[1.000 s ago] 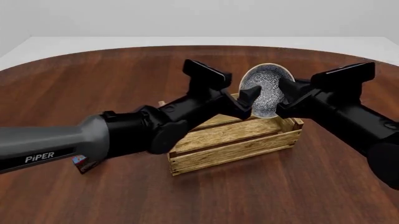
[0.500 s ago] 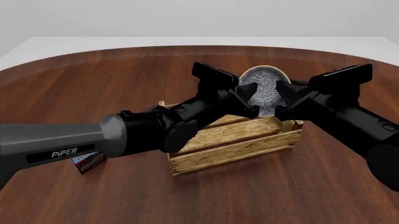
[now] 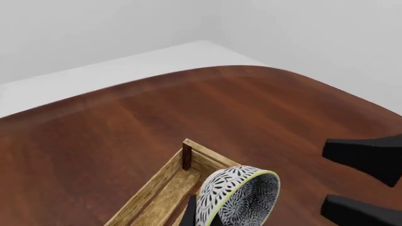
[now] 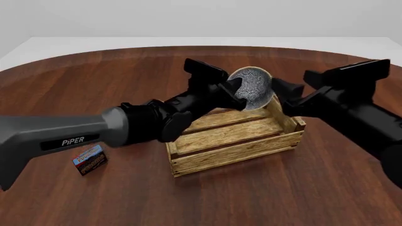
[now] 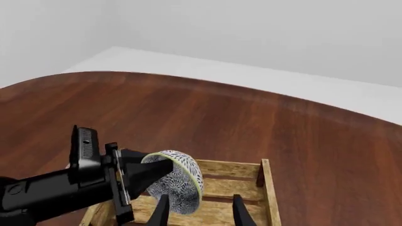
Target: Stack the right bowl on the left bowl and place them in the tray.
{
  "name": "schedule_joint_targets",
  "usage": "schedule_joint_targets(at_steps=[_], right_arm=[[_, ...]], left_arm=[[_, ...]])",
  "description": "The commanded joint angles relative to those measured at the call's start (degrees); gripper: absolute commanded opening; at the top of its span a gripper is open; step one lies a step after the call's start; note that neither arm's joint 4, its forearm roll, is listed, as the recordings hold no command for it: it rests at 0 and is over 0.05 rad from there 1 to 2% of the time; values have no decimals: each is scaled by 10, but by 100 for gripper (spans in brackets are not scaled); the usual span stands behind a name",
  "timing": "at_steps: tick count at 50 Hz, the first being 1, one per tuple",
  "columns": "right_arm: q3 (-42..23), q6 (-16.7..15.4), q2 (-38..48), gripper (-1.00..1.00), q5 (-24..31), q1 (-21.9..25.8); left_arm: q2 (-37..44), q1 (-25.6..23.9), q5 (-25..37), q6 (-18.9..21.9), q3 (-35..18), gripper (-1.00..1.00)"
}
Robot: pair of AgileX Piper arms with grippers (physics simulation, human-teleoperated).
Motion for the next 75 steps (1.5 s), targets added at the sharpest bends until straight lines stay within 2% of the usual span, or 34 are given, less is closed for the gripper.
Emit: schedule_joint_targets(at_steps=[1,12,20,23,29,35,36,38,39,41,42,43,45,49,56,58,63,65,75], right_arm=[[-4,2,-34,100,35,-15],[-9,5,-53,100,50,-19],[-9,4,-60,100,55,-16],[-9,4,-63,100,57,-16],[-12,6,-70,100,64,-17],[-12,6,-67,100,61,-17],[-12,6,-65,100,59,-17],[-12,6,-63,100,58,-17],[-12,6,-63,100,58,-17],[-11,6,-61,100,57,-17],[-11,6,-59,100,55,-17],[-11,6,-59,100,55,-18],[-11,6,-54,100,52,-18],[-11,7,-48,100,48,-20],[-11,9,-44,100,46,-24],[-10,8,-44,100,44,-24],[-8,7,-41,100,42,-23],[-8,7,-41,100,41,-23],[-10,9,-47,100,47,-27]], left_arm=[[7,45,8,14,-13,-100],[-38,90,13,50,27,-100],[-80,103,17,51,62,-100],[-99,125,12,72,78,-100],[-124,132,47,80,87,-100],[-154,167,86,110,93,-100],[-161,164,90,104,94,-100],[-184,181,79,149,116,-100],[-192,209,80,153,122,-100],[-201,187,104,133,118,-100],[-207,202,114,129,119,-100],[-209,190,111,130,120,-100],[-220,206,125,121,121,-100],[-222,205,155,113,116,-100],[-263,212,187,118,122,-100],[-276,228,191,139,124,-100],[-254,223,255,112,93,-100],[-265,228,257,119,97,-100],[-258,235,313,103,88,-100]])
